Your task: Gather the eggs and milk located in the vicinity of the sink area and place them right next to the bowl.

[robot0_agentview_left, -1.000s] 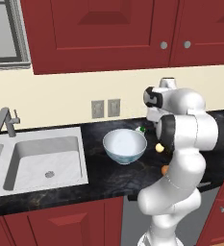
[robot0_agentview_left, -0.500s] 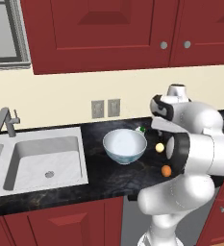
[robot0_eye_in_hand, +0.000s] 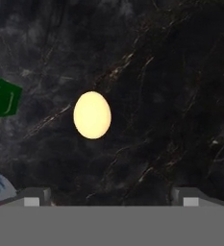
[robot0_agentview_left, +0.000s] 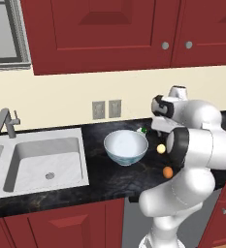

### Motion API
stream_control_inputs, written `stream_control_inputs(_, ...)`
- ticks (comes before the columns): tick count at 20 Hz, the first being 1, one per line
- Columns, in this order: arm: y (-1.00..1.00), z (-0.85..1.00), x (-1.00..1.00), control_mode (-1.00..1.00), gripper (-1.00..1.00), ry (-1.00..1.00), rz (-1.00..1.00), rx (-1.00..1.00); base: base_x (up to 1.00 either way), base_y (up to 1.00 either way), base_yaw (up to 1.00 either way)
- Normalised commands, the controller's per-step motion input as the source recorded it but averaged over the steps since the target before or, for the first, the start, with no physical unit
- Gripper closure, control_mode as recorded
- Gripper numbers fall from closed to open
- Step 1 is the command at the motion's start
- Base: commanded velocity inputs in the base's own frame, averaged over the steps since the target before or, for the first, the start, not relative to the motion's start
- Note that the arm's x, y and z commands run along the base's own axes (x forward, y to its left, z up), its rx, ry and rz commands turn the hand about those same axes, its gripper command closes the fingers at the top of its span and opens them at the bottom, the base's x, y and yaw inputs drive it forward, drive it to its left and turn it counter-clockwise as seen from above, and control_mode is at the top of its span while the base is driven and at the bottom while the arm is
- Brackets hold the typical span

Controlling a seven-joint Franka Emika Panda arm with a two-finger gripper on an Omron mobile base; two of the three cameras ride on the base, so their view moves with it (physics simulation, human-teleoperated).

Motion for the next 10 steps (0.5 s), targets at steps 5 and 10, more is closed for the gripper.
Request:
stream_control_inputs(5,-0.02,-0.19,0.06,-1.00,-1.00,-0.01,0.00,0.00,0.00,0.00,0.00)
stream_control_inputs(10,-0.03,-0.37,0.12,-1.00,-1.00,-0.01,0.00,0.00,0.00,0.00,0.00)
